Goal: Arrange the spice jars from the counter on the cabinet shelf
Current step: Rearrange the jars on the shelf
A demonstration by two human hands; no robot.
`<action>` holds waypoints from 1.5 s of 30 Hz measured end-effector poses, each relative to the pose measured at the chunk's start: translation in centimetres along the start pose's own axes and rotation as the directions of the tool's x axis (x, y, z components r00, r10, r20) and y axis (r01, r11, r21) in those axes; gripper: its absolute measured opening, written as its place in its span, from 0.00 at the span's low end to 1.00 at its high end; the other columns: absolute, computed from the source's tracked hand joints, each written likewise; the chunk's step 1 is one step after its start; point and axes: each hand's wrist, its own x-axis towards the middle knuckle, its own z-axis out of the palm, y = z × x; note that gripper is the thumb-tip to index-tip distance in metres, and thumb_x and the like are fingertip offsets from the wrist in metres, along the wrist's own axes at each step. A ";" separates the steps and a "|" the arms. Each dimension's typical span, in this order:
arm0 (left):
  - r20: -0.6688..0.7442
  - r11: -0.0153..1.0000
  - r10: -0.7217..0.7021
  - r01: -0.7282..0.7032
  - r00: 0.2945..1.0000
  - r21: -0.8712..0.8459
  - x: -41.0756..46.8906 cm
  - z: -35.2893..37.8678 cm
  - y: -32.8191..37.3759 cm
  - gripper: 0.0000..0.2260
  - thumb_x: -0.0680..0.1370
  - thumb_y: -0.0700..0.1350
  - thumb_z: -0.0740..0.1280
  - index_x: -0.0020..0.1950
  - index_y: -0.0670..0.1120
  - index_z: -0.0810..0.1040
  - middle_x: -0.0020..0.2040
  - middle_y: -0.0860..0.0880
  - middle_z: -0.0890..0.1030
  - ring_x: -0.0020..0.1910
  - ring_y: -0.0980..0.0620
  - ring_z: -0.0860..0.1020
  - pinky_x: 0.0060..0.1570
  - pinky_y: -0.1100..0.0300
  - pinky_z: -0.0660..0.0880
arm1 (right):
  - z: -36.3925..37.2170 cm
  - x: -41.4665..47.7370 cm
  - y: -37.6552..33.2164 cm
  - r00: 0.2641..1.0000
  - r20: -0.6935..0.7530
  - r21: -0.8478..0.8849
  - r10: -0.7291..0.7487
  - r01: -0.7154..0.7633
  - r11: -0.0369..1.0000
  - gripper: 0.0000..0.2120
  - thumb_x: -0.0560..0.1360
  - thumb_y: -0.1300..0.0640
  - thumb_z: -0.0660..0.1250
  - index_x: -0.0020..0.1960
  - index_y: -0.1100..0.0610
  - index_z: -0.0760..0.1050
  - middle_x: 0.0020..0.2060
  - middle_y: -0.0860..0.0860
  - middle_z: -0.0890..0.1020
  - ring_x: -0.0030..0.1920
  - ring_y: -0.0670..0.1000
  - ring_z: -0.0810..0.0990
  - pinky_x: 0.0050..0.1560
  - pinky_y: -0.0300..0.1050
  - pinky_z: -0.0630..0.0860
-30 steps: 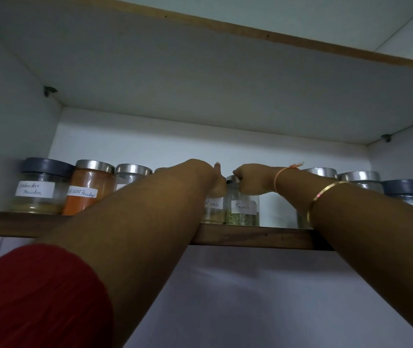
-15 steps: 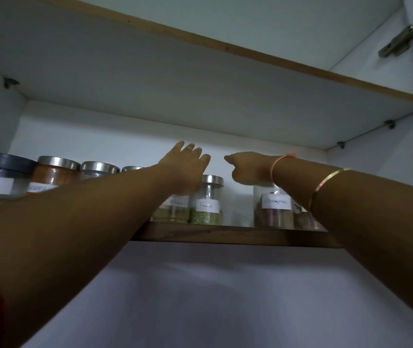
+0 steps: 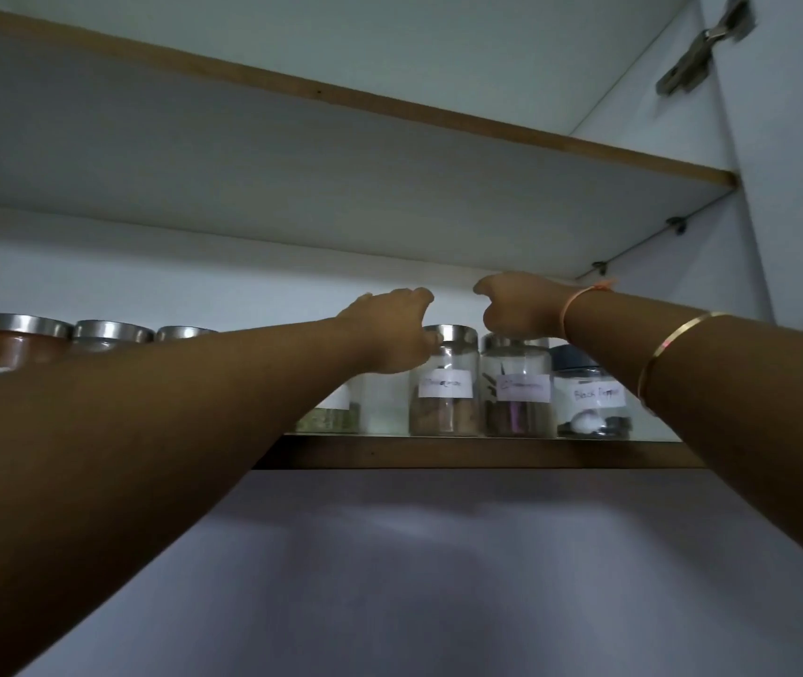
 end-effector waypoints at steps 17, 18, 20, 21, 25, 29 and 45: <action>0.175 0.999 -0.040 0.038 0.984 0.011 3.8 1.0 1.7 0.21 0.75 0.53 0.68 0.66 0.48 0.71 0.60 0.49 0.77 0.50 0.53 0.71 0.49 0.61 0.65 | 2.0 1.2 5.2 0.992 0.055 -0.009 -0.111 0.112 0.994 0.22 0.71 0.46 0.70 0.56 0.63 0.78 0.52 0.57 0.82 0.50 0.55 0.79 0.49 0.46 0.74; 0.180 0.999 -0.041 0.035 0.983 0.036 3.9 0.9 1.7 0.22 0.75 0.54 0.68 0.66 0.48 0.71 0.61 0.49 0.76 0.52 0.52 0.72 0.49 0.61 0.65 | 2.0 1.3 5.1 0.992 0.049 -0.003 -0.119 0.119 0.993 0.23 0.71 0.46 0.71 0.57 0.63 0.78 0.52 0.57 0.82 0.50 0.55 0.79 0.50 0.46 0.75; 0.192 0.997 -0.042 0.028 0.981 0.074 4.1 0.7 1.5 0.23 0.75 0.55 0.68 0.67 0.48 0.71 0.62 0.49 0.76 0.56 0.50 0.73 0.51 0.60 0.66 | 2.2 1.5 4.9 0.991 0.037 0.008 -0.132 0.132 0.991 0.22 0.70 0.47 0.72 0.57 0.62 0.78 0.51 0.56 0.82 0.49 0.54 0.79 0.48 0.45 0.75; 0.197 0.996 -0.041 0.024 0.980 0.086 4.2 0.7 1.4 0.23 0.75 0.55 0.68 0.67 0.48 0.71 0.62 0.49 0.76 0.58 0.49 0.73 0.52 0.59 0.66 | 2.3 1.6 4.7 0.990 0.033 0.006 -0.137 0.136 0.991 0.22 0.69 0.47 0.72 0.56 0.62 0.79 0.51 0.56 0.82 0.48 0.54 0.78 0.46 0.44 0.73; 0.201 0.989 -0.046 0.016 0.979 0.148 4.2 0.4 0.7 0.24 0.74 0.57 0.67 0.67 0.49 0.71 0.62 0.50 0.76 0.59 0.49 0.73 0.54 0.58 0.68 | 2.7 1.8 3.8 0.989 0.006 0.004 -0.150 0.150 0.989 0.24 0.69 0.47 0.73 0.58 0.62 0.78 0.53 0.56 0.82 0.51 0.55 0.79 0.49 0.45 0.74; 0.187 0.985 -0.060 0.028 0.980 0.168 3.7 0.3 -0.6 0.25 0.74 0.58 0.68 0.67 0.50 0.71 0.62 0.50 0.76 0.59 0.49 0.73 0.53 0.58 0.68 | 3.2 2.1 2.6 0.985 -0.023 -0.002 -0.171 0.171 0.985 0.25 0.69 0.47 0.73 0.59 0.62 0.76 0.54 0.57 0.80 0.53 0.56 0.78 0.47 0.45 0.73; 0.144 0.973 -0.092 0.059 0.985 0.223 4.5 0.9 -2.3 0.20 0.72 0.55 0.70 0.57 0.44 0.74 0.56 0.47 0.78 0.51 0.49 0.74 0.47 0.59 0.68 | 3.1 3.9 1.1 0.988 0.015 0.120 -0.152 0.149 0.982 0.14 0.71 0.56 0.71 0.51 0.65 0.81 0.50 0.60 0.83 0.49 0.56 0.80 0.45 0.45 0.74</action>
